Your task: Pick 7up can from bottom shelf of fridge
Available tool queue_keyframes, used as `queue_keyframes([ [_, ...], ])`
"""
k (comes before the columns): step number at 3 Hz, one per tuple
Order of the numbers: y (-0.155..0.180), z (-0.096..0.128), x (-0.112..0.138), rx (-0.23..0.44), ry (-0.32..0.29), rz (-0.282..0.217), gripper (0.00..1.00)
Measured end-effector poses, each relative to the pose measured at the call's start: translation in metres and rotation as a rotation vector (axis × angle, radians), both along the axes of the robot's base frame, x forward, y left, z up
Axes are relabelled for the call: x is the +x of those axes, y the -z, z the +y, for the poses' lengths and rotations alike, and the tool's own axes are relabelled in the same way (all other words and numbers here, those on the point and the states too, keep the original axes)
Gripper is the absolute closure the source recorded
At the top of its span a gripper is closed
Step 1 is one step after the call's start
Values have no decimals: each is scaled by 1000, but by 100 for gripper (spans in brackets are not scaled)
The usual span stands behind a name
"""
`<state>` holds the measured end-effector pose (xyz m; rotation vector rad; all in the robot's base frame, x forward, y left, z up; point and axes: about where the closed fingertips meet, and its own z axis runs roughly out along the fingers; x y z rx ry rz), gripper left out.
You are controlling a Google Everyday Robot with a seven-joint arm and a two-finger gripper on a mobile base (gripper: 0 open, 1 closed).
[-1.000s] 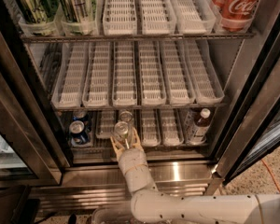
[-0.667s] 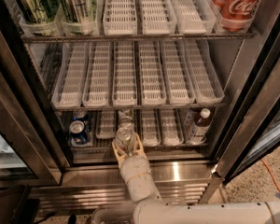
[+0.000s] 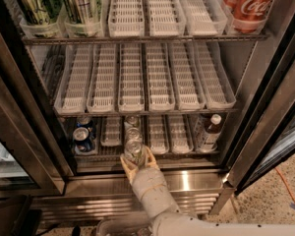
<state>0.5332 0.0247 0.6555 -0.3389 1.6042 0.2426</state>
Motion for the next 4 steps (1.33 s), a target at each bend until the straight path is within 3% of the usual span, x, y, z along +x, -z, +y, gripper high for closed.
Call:
queue_keyframes([
  [1,-10,-16,1,-71,-41,51,100],
  [2,-65,-60,15,-158,-115,56,100],
  [3,-58,-44,7,-163,-186,86,100],
  [4,-58,-44,7,-163,-187,86,100],
])
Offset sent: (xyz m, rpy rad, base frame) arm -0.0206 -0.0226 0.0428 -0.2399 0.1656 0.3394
